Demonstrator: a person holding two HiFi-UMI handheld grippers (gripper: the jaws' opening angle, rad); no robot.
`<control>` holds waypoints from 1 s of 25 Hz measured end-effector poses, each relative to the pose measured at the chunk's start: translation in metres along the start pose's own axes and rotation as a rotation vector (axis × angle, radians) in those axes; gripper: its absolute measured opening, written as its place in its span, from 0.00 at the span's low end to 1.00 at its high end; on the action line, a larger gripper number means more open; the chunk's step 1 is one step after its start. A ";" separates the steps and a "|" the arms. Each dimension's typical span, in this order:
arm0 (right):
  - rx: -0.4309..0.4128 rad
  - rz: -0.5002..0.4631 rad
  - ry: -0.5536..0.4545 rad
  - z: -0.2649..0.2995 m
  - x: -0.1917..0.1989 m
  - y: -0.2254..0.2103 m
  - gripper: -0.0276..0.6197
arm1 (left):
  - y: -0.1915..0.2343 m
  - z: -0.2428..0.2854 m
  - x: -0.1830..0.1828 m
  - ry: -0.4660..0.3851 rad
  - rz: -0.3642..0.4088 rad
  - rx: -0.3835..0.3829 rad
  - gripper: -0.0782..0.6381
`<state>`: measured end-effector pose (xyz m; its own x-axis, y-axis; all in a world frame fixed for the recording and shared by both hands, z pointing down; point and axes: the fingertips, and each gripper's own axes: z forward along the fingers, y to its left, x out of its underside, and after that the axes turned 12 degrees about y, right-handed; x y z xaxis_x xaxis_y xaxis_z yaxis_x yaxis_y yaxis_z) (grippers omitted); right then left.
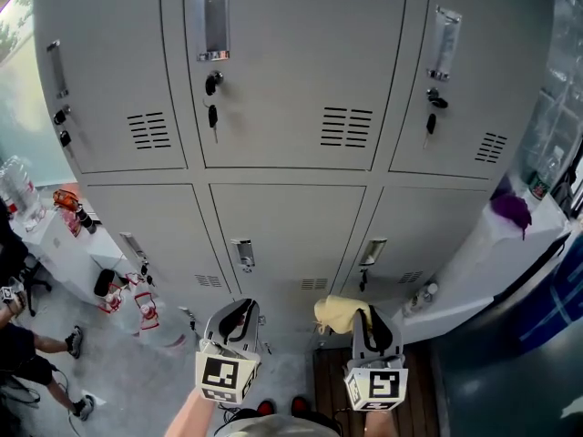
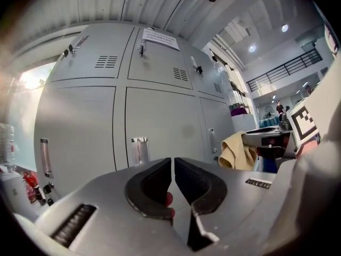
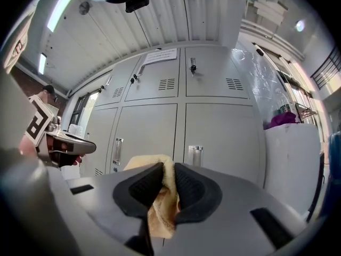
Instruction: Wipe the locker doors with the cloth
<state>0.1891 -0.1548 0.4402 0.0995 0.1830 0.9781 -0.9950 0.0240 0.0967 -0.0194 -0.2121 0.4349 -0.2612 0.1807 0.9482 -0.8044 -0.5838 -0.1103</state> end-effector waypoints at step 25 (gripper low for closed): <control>0.007 0.022 0.021 -0.025 0.013 0.014 0.16 | -0.003 -0.021 0.012 0.008 -0.010 -0.008 0.16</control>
<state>0.1762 -0.1275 0.4492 0.0772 0.2043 0.9759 -0.9970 0.0124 0.0762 -0.0311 -0.1916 0.4400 -0.2575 0.1923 0.9470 -0.8110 -0.5758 -0.1036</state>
